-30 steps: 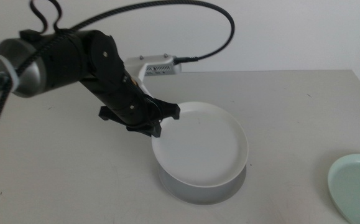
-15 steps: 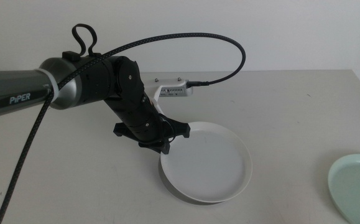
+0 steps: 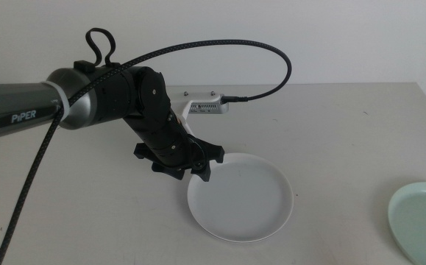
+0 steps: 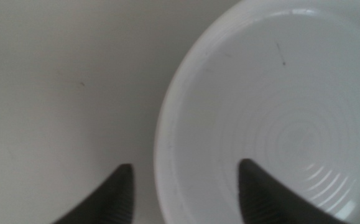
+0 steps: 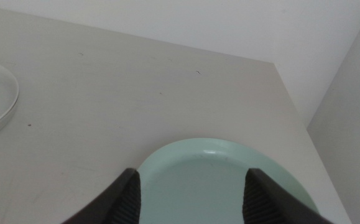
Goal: Stack the three bowls on top of each other.
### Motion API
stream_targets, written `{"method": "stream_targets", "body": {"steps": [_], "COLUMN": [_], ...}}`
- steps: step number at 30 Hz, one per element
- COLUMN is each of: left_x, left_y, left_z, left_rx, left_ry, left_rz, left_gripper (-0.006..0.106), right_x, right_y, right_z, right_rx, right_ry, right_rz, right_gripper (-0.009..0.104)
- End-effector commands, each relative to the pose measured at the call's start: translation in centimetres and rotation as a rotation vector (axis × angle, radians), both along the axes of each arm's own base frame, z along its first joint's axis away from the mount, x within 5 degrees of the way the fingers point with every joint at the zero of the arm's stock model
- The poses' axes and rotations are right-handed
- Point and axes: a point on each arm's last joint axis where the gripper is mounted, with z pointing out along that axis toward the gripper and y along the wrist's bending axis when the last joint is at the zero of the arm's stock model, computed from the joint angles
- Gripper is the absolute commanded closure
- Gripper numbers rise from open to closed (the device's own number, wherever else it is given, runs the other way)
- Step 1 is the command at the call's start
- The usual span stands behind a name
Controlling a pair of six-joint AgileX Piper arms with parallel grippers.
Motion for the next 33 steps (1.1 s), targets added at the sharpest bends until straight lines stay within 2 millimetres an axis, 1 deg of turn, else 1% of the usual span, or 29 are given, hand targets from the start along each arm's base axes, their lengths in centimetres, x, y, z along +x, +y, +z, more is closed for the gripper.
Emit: {"method": "stream_targets", "body": {"steps": [1,2,4,5,7,9,12,16,19,23,28,31,33], "left_x": [-0.2,-0.3,-0.6,-0.9,-1.6,-2.6,-4.5,-7.9,-10.3,-13.8,-17.5,-18.9,-19.5], "left_y": [-0.1,0.0,0.3,0.4,0.8,1.3,2.4,4.3,5.7,7.4,9.0,9.5,9.8], "left_z": [3.4,3.9,5.1,5.9,8.1,10.2,13.8,18.8,21.3,23.4,25.2,25.9,26.2], "left_rx": [-0.041,-0.038,-0.036,-0.036,-0.040,-0.046,-0.050,-0.074,-0.082,-0.086,-0.104,-0.128,-0.135], "left_ry": [-0.102,-0.120,-0.163,-0.190,-0.260,-0.324,-0.425,-0.579,-0.648,-0.667,-0.690,-0.707,-0.722], "left_rz": [-0.021,-0.037,-0.064,-0.086,-0.133,-0.169,-0.218,-0.234,-0.239,-0.260,-0.311,-0.316,-0.316], "left_gripper": [0.026,0.018,0.007,0.003,-0.002,-0.003,-0.003,-0.004,-0.005,-0.005,-0.005,-0.005,-0.005], "right_x": [-0.1,-0.1,-0.1,-0.1,-0.1,-0.1,-0.1,-0.1,-0.1,-0.1,-0.1,-0.1,-0.1], "right_y": [-0.1,-0.1,-0.1,-0.1,-0.1,-0.1,-0.1,-0.1,-0.1,-0.1,-0.1,-0.1,-0.1], "right_z": [1.0,1.0,1.0,1.0,1.0,1.0,1.0,1.0,1.0,1.0,1.0,1.0,1.0], "right_rx": [-0.025,-0.025,-0.025,-0.025,-0.025,-0.025,-0.025,-0.025,-0.025,-0.025,-0.025,-0.025,-0.025], "right_ry": [-0.110,-0.110,-0.110,-0.110,-0.110,-0.110,-0.110,-0.110,-0.110,-0.110,-0.110,-0.110,-0.110], "right_rz": [-0.016,-0.016,-0.016,-0.016,-0.016,-0.016,-0.016,-0.016,-0.016,-0.016,-0.016,-0.016,-0.016], "right_gripper": [0.052,0.052,0.052,0.052,0.052,0.052,0.052,0.052,0.052,0.052,0.052,0.052,0.052]}}
